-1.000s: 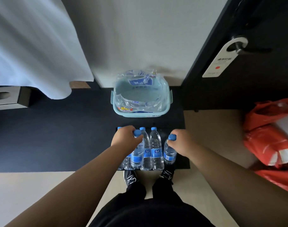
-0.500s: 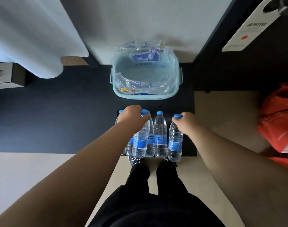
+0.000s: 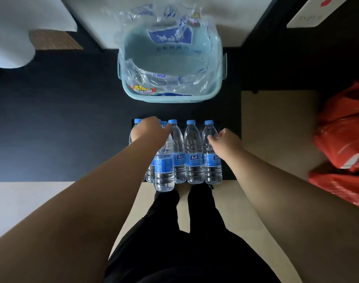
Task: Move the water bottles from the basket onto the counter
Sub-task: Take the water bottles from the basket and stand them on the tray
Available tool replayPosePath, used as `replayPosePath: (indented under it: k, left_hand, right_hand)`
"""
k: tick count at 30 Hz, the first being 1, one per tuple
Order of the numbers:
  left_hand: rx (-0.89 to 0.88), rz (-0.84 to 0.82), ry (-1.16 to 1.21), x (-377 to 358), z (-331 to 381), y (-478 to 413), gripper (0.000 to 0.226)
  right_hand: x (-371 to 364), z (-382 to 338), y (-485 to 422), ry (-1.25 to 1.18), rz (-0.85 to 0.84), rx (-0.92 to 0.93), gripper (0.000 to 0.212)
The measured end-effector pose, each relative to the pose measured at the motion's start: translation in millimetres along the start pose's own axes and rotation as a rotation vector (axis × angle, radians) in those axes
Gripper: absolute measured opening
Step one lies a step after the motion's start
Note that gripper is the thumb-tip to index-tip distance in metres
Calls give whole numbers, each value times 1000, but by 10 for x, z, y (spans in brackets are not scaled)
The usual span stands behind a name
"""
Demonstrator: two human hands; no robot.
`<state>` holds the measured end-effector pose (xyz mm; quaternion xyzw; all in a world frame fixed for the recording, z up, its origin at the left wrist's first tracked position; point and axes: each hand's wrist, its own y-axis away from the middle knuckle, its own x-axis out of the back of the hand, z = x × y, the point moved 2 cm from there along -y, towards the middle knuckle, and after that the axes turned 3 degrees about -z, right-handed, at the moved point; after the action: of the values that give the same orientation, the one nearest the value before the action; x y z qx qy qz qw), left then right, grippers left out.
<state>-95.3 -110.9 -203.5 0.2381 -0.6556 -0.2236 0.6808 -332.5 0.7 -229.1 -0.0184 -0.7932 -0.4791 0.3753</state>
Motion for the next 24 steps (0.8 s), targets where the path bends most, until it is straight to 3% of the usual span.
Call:
replayPosePath:
  k: [9, 18, 24]
  left_hand:
    - [-25, 20, 43, 53, -22, -54, 53]
    - [-119, -35, -41, -191, -624, 351, 67]
    - [63, -54, 23, -494, -1108, 448, 30]
  right_hand:
    - [-138, 303, 310, 140, -45, -13, 56]
    - [-76, 324, 356, 261, -135, 27, 30]
    - [-44, 329, 201, 227, -135, 0, 28]
